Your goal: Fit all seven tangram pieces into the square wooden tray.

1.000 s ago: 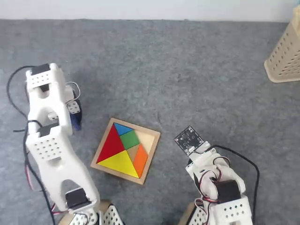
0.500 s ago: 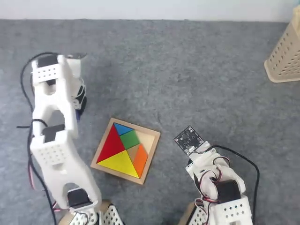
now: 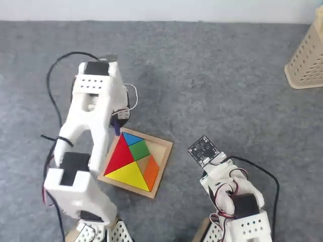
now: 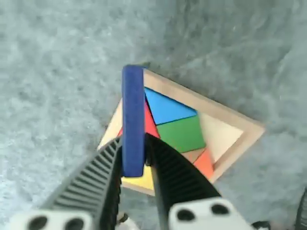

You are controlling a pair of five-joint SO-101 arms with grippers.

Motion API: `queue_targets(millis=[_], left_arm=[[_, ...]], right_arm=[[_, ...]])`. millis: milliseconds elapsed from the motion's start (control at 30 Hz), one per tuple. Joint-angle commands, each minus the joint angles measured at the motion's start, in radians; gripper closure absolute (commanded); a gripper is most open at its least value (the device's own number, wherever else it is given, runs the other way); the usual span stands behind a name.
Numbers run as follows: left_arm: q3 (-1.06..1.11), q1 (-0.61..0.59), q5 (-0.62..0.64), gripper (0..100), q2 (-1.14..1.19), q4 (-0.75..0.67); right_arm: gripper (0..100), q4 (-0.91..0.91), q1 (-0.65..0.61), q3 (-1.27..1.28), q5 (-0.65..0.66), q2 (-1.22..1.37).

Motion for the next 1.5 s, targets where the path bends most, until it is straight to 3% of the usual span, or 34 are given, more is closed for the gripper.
queue_targets(millis=[0,133,267,600,967,1467], left_arm=[[0.041,0.074,0.012,99,-0.117,0.034],[0.116,0.178,0.011,99,-0.25,-0.038],[0.288,0.241,0.052,99,-0.404,-0.207],[0.516,0.229,0.206,99,-0.414,-0.428],[0.599,0.272,0.17,99,-0.232,-0.451],[0.602,0.273,0.204,99,-0.23,-0.459]], right_arm=[[99.1,0.005,0.002,0.018,-0.006,-0.015],[99.1,0.005,0.001,0.018,-0.006,-0.015],[99.1,0.005,0.001,0.018,-0.006,-0.015],[99.1,0.005,0.001,0.018,-0.006,-0.015],[99.1,0.005,0.001,0.018,-0.006,-0.015],[99.1,0.005,0.001,0.018,-0.006,-0.015]])
